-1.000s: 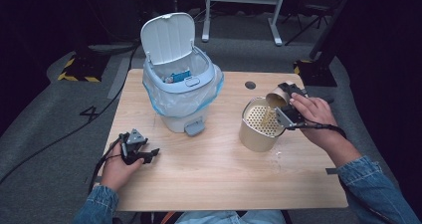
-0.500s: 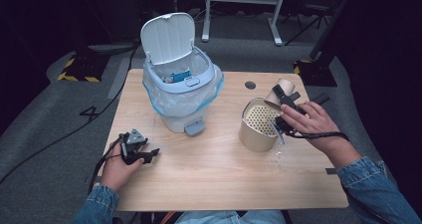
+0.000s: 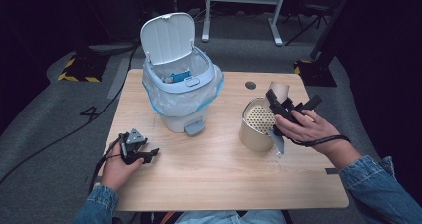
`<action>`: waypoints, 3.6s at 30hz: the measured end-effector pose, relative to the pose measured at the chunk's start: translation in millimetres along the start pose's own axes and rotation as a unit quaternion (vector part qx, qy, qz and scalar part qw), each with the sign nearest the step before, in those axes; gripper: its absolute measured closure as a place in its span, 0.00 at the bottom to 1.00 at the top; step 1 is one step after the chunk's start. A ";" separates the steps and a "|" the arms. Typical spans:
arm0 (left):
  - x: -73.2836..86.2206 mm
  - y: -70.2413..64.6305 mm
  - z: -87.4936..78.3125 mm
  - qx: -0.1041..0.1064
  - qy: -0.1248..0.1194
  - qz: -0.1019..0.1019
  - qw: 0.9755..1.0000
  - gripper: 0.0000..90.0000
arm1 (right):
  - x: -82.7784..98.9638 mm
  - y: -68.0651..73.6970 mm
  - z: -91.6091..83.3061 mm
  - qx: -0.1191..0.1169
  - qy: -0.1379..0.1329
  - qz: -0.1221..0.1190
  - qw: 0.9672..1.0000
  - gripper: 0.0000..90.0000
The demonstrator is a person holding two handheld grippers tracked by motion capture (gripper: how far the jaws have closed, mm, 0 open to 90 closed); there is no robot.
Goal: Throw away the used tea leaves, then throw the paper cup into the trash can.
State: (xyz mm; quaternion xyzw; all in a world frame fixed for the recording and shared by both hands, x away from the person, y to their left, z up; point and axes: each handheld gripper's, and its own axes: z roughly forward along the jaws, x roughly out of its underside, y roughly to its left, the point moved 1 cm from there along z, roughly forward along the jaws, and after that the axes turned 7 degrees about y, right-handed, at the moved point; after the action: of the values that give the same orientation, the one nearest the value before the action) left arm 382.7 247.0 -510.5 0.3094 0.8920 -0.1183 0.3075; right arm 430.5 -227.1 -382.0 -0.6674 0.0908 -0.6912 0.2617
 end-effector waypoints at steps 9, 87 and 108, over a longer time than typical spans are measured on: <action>0.0 0.2 -0.1 -0.001 0.000 0.002 1.000 0.39 | 3.1 -1.1 -1.0 0.014 0.013 0.003 1.000 0.35; -1.6 1.0 1.4 0.001 -0.002 0.001 1.000 0.38 | 90.1 44.4 19.1 -0.361 -0.255 0.843 0.307 0.33; -1.6 1.6 1.2 0.000 -0.002 0.000 1.000 0.39 | 98.2 14.5 46.7 -0.401 -0.301 0.822 0.270 0.32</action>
State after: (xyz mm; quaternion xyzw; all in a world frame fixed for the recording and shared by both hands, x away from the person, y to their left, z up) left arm 385.2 247.0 -510.5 0.3089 0.8914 -0.1191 0.3094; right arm 482.0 -276.3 -298.6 -0.4185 0.7714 0.2659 0.3989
